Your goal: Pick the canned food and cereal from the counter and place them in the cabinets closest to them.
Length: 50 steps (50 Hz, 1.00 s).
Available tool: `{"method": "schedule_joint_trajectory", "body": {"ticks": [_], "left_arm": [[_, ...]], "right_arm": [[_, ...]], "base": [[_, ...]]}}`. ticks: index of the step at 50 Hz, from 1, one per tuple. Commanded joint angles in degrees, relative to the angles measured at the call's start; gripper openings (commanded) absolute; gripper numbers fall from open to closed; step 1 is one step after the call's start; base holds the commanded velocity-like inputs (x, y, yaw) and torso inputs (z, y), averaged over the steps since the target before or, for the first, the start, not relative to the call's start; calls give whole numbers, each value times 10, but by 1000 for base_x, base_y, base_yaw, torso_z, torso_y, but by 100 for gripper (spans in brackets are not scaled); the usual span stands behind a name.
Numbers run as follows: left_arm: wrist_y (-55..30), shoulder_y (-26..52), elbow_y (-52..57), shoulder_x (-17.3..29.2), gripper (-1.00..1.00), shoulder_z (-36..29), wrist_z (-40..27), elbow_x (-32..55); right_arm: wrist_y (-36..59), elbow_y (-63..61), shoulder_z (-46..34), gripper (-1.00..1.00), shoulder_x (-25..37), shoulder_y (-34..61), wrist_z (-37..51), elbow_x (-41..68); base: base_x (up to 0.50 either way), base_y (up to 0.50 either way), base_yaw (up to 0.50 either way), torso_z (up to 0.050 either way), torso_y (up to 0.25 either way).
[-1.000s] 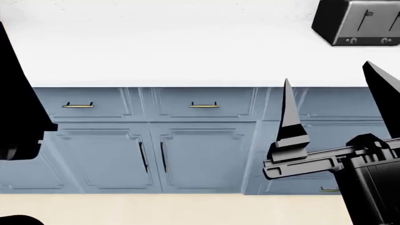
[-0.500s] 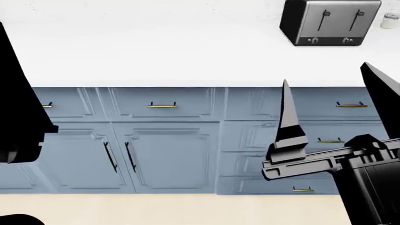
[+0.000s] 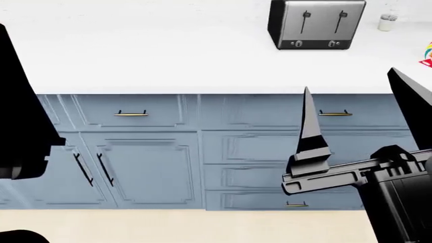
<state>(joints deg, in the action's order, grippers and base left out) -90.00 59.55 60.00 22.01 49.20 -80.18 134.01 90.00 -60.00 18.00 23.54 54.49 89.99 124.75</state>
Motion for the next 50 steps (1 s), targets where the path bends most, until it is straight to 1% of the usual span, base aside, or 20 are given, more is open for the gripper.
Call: {"method": "schedule_joint_trajectory", "body": {"ticks": [1, 10, 23, 43, 48, 50], "left_arm": [[0, 3, 0, 0, 100, -4, -11, 8], [0, 1, 0, 0, 100, -1, -5, 3], [0, 1, 0, 0, 100, -1, -8, 6], [0, 1, 0, 1, 100, 1, -9, 9], [0, 2, 0, 1, 100, 0, -11, 10], [0, 2, 0, 1, 100, 0, -11, 11]], "right_arm": [[0, 0, -2, 100, 0, -2, 0, -2], [0, 0, 1, 100, -2, -6, 0, -4], [0, 0, 14, 100, -6, -16, 0, 3], [0, 0, 90, 100, -17, -39, 0, 51], [0, 0, 89, 100, -15, -41, 0, 33], [0, 0, 86, 100, -23, -32, 0, 55]], "base": [[-1, -500, 0, 0, 0], [22, -500, 0, 0, 0], [185, -490, 0, 0, 0], [494, -163, 0, 0, 0], [74, -41, 0, 0, 0], [-1, -250, 0, 0, 0]]}}
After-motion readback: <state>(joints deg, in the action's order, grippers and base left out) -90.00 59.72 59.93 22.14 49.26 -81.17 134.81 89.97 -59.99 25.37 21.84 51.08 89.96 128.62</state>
